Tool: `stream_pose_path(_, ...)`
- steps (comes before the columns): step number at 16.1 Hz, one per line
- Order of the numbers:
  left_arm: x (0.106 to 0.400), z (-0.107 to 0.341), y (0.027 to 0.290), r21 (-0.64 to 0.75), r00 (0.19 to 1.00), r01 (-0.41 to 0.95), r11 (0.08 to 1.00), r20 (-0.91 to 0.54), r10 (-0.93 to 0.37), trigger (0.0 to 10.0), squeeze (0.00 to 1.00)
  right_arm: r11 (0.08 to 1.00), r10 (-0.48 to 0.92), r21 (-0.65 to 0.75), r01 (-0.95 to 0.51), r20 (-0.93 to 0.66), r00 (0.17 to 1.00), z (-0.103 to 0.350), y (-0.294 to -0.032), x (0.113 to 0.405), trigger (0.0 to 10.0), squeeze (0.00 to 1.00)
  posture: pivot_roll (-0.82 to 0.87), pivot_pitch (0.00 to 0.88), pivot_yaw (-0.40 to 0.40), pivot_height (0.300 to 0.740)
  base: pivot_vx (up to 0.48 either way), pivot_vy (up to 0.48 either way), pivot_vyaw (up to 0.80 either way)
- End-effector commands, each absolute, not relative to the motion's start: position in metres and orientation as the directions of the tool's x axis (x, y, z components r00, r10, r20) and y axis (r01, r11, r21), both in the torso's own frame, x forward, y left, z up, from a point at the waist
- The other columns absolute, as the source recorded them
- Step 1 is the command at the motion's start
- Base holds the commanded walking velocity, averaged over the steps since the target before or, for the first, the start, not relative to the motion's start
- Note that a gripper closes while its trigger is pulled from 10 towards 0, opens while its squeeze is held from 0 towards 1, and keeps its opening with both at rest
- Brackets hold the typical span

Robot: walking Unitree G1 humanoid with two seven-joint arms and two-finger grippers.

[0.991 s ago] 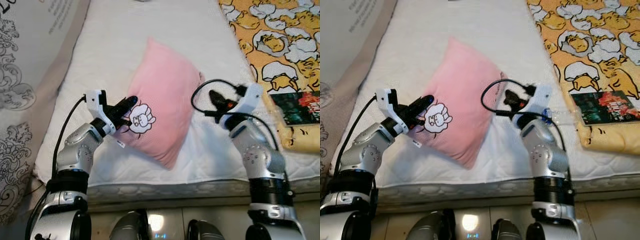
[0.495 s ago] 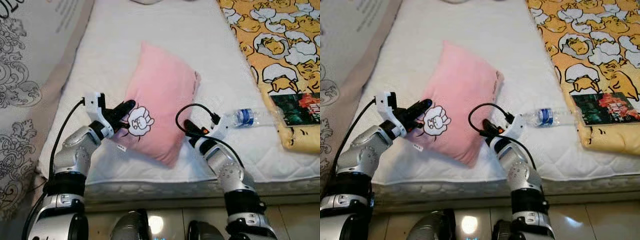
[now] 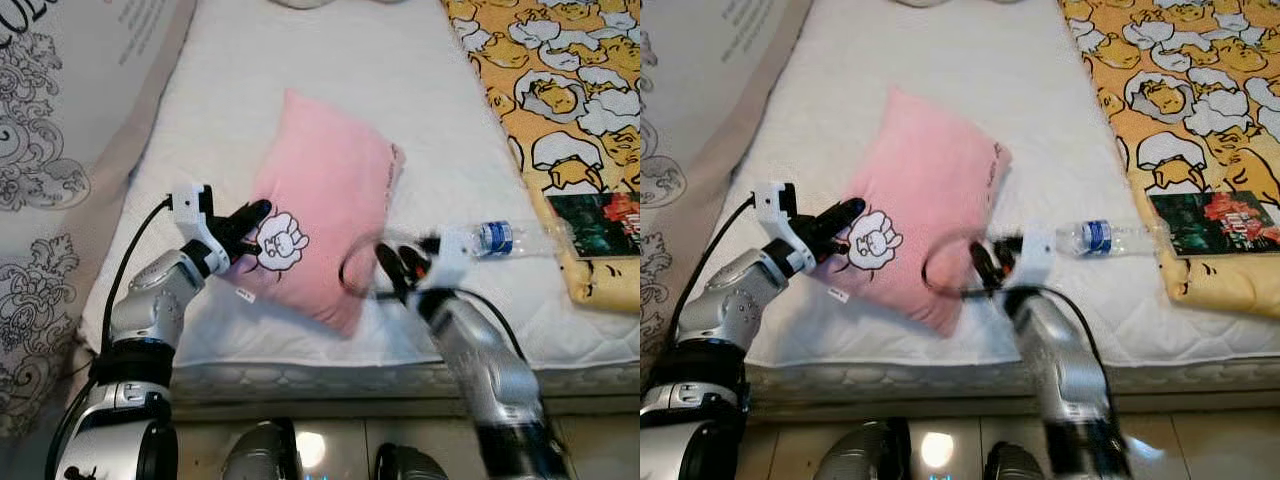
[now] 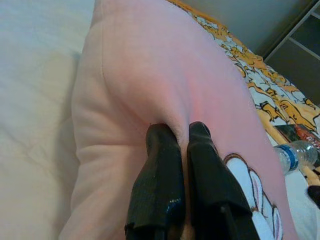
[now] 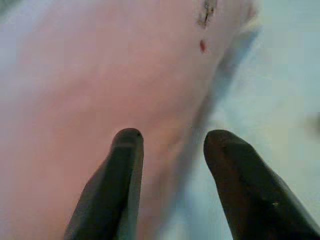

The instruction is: Clean up the room

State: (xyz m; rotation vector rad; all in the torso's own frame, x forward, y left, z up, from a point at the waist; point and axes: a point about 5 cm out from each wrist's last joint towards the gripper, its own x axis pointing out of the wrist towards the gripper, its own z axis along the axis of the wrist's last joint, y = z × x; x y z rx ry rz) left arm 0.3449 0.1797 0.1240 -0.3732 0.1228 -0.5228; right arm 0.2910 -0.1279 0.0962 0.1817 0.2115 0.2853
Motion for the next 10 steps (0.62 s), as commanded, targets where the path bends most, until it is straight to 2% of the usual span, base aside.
stream_pose_path(1,0.345,0.124,0.180,-0.372,0.863,0.461,0.806,-0.022,-0.504,0.0,0.00,0.952,0.304,0.078,-0.296,-0.128,0.944,0.103,-0.126,0.289,10.0,1.00,-0.04,0.121,0.033,0.740,0.000,0.000,0.00)
stream_pose_path(2,0.346,0.124,0.180,-0.372,0.863,0.460,0.806,-0.024,-0.504,0.0,0.00,0.951,0.300,-0.029,-0.306,-0.128,0.945,0.101,-0.128,0.285,10.0,1.00,-0.04,0.118,0.035,0.740,0.000,0.000,0.00)
stream_pose_path(3,0.346,0.123,0.180,-0.373,0.863,0.460,0.806,-0.026,-0.504,0.0,0.00,0.948,0.299,-0.077,-0.310,-0.124,0.946,0.098,-0.128,0.284,10.0,1.00,-0.05,0.116,0.040,0.740,0.000,0.000,0.00)
stream_pose_path(5,0.346,0.123,0.179,-0.372,0.862,0.461,0.805,-0.028,-0.506,0.0,0.00,0.949,0.294,-0.082,-0.306,-0.126,0.947,0.094,-0.129,0.285,10.0,1.00,-0.04,0.112,0.043,0.740,0.000,0.000,0.00)
stream_pose_path(8,0.347,0.125,0.179,-0.364,0.858,0.470,0.804,-0.024,-0.512,0.0,0.00,0.961,0.253,0.150,-0.232,-0.146,0.956,0.077,-0.130,0.297,10.0,1.00,0.00,0.113,0.045,0.740,0.000,0.000,0.00)
stream_pose_path(10,0.346,0.127,0.183,-0.357,0.859,0.470,0.807,-0.025,-0.511,0.0,0.00,0.899,0.245,0.416,-0.135,-0.222,0.944,0.056,-0.125,0.307,10.0,1.00,0.02,0.127,0.046,0.740,0.000,0.000,0.00)
